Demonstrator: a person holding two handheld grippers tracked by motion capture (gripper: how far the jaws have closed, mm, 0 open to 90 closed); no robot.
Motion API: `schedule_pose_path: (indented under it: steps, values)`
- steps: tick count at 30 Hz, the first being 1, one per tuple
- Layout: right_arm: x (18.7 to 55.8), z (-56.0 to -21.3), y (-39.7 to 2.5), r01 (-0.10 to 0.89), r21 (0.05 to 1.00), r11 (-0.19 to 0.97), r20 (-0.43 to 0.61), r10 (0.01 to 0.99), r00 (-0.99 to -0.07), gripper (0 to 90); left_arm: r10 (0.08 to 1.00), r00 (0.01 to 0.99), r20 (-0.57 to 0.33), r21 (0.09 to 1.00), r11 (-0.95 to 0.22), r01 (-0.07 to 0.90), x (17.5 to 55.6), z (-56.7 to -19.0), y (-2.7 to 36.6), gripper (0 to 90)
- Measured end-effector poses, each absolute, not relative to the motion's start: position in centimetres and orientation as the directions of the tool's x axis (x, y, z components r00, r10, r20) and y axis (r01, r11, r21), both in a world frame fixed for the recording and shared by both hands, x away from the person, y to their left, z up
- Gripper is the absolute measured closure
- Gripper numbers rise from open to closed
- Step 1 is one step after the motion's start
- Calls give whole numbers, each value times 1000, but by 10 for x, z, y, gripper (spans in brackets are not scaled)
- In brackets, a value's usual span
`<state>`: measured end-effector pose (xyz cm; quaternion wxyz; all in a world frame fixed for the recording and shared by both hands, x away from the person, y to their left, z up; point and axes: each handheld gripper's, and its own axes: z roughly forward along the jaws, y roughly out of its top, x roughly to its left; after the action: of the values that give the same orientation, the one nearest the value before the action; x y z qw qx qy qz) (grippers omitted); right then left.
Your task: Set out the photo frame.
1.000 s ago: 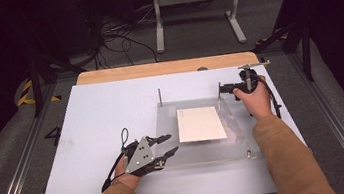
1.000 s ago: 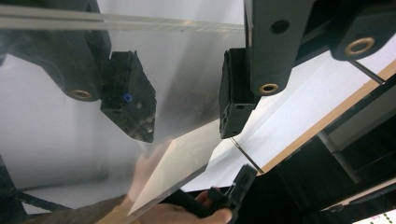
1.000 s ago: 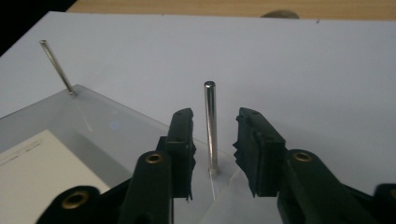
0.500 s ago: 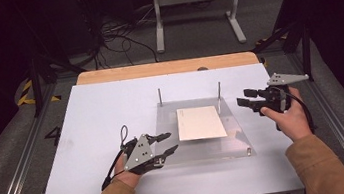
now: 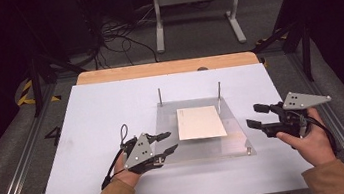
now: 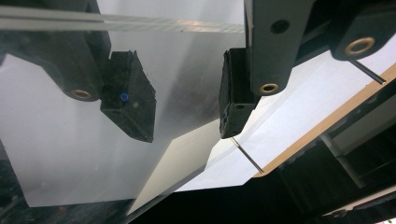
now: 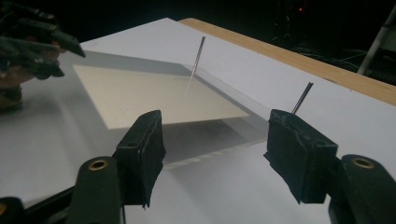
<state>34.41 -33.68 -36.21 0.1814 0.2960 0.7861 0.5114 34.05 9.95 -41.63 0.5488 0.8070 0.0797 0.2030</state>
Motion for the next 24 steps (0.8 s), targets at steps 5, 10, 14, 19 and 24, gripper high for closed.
schedule_pose_path:
  steps: [5, 10, 14, 19, 24]
  values:
    - [329, -369, -338, 251, 896, 365, -39, 630, -776, 346, 351, 905, 242, 917, -386, -95, 341, -416, 100, 554]
    - [319, -379, -337, 240, 876, 418, -72, 606, -793, 328, 352, 906, 236, 919, -385, -89, 341, -415, 100, 554]
    - [314, -386, -333, 223, 872, 436, -84, 582, -809, 306, 353, 906, 235, 919, -385, -89, 342, -415, 100, 554]
    - [310, -394, -318, 160, 870, 467, -133, 534, -835, 282, 351, 907, 235, 918, -387, -88, 342, -414, 100, 554]
    - [309, -397, -305, 93, 869, 485, -194, 509, -838, 237, 350, 907, 235, 918, -387, -88, 342, -414, 100, 553]
